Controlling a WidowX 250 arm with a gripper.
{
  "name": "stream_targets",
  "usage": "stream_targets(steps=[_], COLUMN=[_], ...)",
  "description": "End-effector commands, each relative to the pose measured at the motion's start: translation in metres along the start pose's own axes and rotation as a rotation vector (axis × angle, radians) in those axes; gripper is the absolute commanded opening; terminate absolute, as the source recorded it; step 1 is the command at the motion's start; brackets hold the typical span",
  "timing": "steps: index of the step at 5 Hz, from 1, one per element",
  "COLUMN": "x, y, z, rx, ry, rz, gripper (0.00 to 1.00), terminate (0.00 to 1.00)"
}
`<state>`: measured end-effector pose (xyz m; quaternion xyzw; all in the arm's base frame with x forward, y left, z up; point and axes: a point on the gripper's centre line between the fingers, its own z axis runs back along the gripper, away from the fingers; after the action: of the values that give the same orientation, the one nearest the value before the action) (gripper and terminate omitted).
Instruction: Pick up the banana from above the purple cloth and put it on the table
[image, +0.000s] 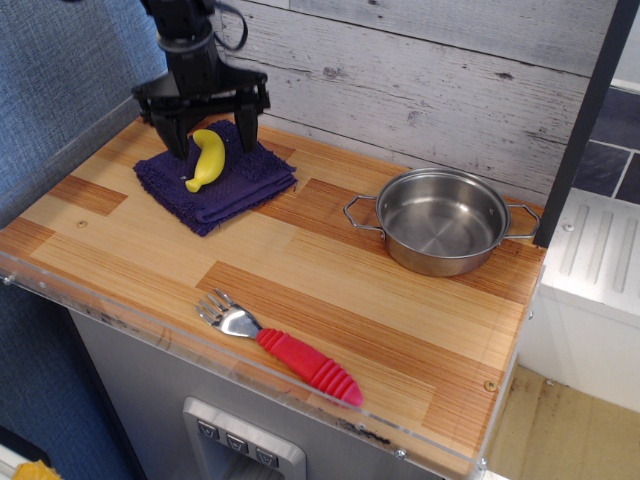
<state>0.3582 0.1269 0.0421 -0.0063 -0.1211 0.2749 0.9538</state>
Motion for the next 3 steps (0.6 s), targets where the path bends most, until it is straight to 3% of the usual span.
stream_targets(steps=[1, 2, 3], x=[0.0157, 0.0175, 0.0181], y=[0.0029, 0.005, 0.0035], z=[0.0016, 0.0002, -0.0012], rx=[0.02, 0.017, 0.02], ry=[-0.049, -0.06, -0.036], rz=[-0.004, -0.002, 0.003], gripper=[1.0, 0.0, 0.0], terminate=[0.0, 0.0, 0.0])
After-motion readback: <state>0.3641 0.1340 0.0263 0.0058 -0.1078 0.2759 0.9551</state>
